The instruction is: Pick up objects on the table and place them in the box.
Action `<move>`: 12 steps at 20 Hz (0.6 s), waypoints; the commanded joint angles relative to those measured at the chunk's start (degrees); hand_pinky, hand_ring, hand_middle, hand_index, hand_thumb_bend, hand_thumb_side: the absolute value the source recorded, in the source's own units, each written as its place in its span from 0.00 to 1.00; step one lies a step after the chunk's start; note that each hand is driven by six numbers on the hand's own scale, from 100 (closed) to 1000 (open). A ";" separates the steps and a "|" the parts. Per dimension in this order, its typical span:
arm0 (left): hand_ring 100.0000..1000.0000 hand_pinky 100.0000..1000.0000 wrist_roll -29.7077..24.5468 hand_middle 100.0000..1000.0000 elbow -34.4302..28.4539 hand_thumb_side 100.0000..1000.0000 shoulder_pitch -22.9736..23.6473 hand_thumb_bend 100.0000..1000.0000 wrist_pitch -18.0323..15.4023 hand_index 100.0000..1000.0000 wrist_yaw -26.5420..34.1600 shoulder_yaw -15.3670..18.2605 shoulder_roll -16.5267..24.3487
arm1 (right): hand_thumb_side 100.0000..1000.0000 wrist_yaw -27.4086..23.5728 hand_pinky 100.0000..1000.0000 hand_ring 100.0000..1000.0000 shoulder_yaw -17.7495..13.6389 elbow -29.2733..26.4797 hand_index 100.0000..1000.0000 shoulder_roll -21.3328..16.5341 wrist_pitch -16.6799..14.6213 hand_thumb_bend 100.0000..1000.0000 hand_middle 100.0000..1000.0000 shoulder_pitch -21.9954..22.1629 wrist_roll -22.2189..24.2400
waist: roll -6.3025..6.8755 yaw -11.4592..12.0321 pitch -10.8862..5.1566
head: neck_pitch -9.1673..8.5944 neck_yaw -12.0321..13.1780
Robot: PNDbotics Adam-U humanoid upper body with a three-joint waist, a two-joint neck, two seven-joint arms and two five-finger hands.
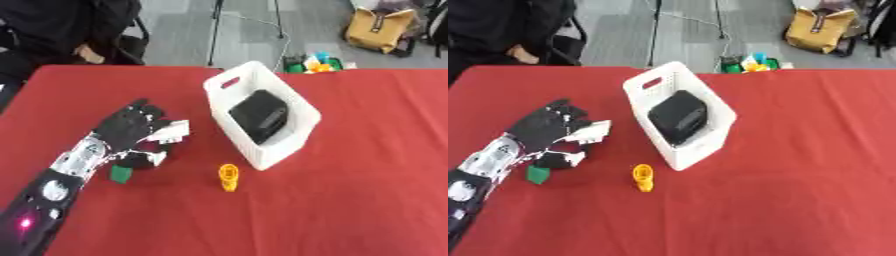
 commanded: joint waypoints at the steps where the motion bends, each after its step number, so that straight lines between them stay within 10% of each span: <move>1: 0.82 0.93 1.02 0.80 -0.95 0.95 -0.12 0.00 0.24 0.81 -1.86 -0.68 1.17 | 0.99 -0.55 0.76 0.82 0.09 -1.32 0.68 -0.40 0.03 0.00 0.68 -0.21 0.21 | 0.01 0.08 -0.80 | -0.39 0.12; 12: 0.81 0.93 2.74 0.78 -4.90 0.77 -0.18 0.00 0.64 0.77 -6.18 -2.27 2.08 | 0.99 -0.78 0.76 0.82 0.09 -1.32 0.68 -0.51 0.45 0.00 0.68 -0.20 0.29 | 0.31 0.22 -1.12 | -0.39 0.15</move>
